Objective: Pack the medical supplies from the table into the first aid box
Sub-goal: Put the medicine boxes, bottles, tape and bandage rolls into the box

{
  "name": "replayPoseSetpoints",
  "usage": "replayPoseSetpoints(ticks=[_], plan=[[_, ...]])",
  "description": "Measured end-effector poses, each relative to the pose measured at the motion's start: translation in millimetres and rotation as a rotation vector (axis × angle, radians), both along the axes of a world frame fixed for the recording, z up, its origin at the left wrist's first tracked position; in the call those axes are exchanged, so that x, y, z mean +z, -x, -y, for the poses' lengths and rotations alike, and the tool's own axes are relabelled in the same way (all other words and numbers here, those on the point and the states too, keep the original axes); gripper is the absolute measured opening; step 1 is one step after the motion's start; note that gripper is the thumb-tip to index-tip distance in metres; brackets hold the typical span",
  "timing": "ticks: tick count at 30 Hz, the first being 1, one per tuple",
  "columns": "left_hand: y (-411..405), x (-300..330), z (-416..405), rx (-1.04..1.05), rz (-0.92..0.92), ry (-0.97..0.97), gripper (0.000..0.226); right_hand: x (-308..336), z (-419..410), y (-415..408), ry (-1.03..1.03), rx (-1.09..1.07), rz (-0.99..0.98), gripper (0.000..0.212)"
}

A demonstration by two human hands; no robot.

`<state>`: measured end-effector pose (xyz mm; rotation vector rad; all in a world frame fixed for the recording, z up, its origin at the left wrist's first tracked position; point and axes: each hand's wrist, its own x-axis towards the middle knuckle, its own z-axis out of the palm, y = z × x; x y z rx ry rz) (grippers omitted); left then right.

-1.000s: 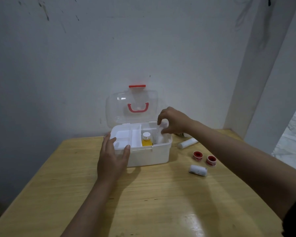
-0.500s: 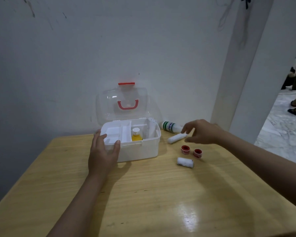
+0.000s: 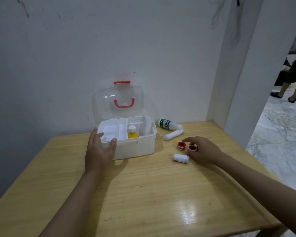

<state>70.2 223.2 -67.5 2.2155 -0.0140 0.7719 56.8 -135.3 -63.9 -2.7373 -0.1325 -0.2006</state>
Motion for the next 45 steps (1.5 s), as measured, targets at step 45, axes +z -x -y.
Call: replayPoseSetpoints(ticks=[45], plan=[[-2, 1, 1, 0.029, -0.031, -0.013, 0.05, 8, -5, -8, 0.143, 0.026, 0.089, 0.023]])
